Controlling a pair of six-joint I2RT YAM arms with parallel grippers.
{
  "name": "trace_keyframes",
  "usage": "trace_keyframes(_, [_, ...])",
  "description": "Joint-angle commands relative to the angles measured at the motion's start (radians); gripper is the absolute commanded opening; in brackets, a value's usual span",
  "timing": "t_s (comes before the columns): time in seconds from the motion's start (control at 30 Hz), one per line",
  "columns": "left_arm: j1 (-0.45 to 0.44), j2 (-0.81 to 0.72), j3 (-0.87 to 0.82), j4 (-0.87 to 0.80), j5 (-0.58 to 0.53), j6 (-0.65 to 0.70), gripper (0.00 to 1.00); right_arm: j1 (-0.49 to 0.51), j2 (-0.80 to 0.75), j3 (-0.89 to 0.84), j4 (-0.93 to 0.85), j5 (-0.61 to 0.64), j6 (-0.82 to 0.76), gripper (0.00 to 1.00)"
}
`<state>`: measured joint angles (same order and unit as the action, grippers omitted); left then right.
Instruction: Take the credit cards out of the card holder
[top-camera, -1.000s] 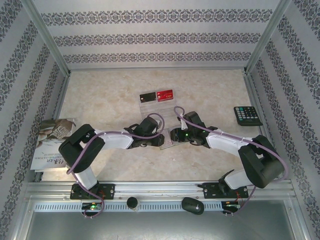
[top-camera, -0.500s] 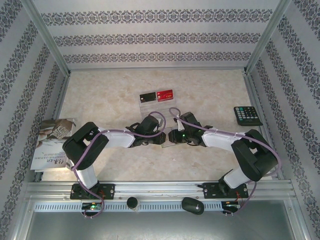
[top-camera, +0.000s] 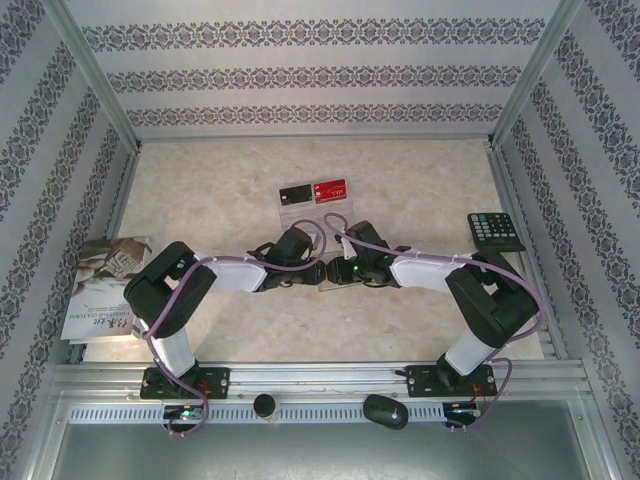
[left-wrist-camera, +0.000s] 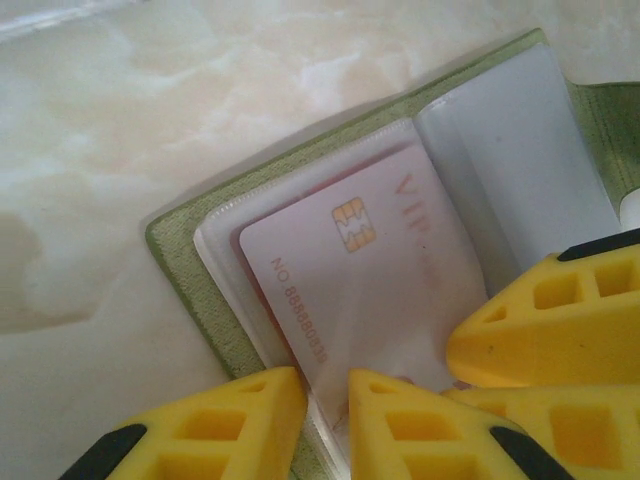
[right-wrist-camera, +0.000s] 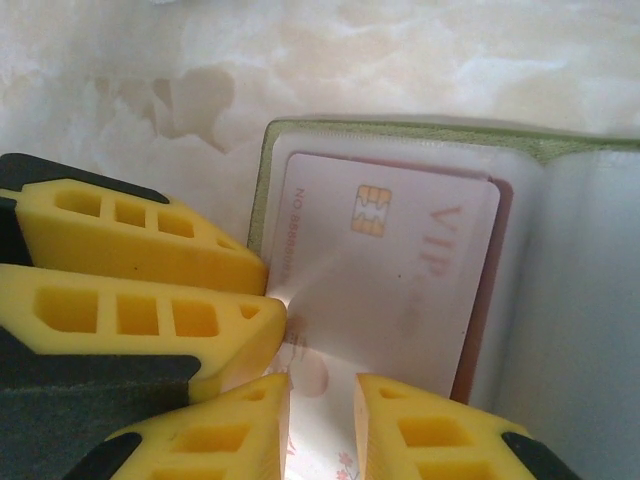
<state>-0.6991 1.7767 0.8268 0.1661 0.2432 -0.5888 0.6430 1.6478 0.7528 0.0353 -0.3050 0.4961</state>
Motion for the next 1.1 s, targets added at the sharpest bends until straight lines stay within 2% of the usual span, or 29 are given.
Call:
trace_keyframes(0.0, [-0.004,0.033,-0.031,-0.023,0.023,0.012,0.23,0.065,0.066,0.023,0.035,-0.094,0.002,0.25])
trace_keyframes(0.13, [0.000,0.035,-0.028,-0.027,0.031,0.022,0.23,0.070,0.025,0.017,0.050,-0.096,-0.004,0.28])
trace_keyframes(0.33, [0.009,0.037,-0.023,-0.043,0.035,0.043,0.21,0.040,-0.136,-0.020,0.051,-0.070,-0.014,0.35])
trace_keyframes(0.4, [0.009,0.039,-0.016,-0.060,0.036,0.057,0.20,0.022,-0.201,-0.034,0.025,-0.026,-0.021,0.36])
trace_keyframes(0.5, [0.009,0.036,-0.012,-0.077,0.039,0.073,0.20,0.018,-0.250,-0.005,-0.105,0.134,-0.088,0.39])
trace_keyframes(0.63, [0.009,0.029,-0.009,-0.094,0.036,0.084,0.19,0.011,-0.188,0.060,-0.203,0.249,-0.177,0.41])
trace_keyframes(0.87, [0.010,0.023,-0.014,-0.102,0.033,0.090,0.19,0.036,-0.064,0.091,-0.201,0.307,-0.213,0.45])
trace_keyframes(1.07, [0.012,0.025,-0.017,-0.101,0.037,0.092,0.19,0.033,-0.058,0.054,-0.172,0.323,-0.190,0.44])
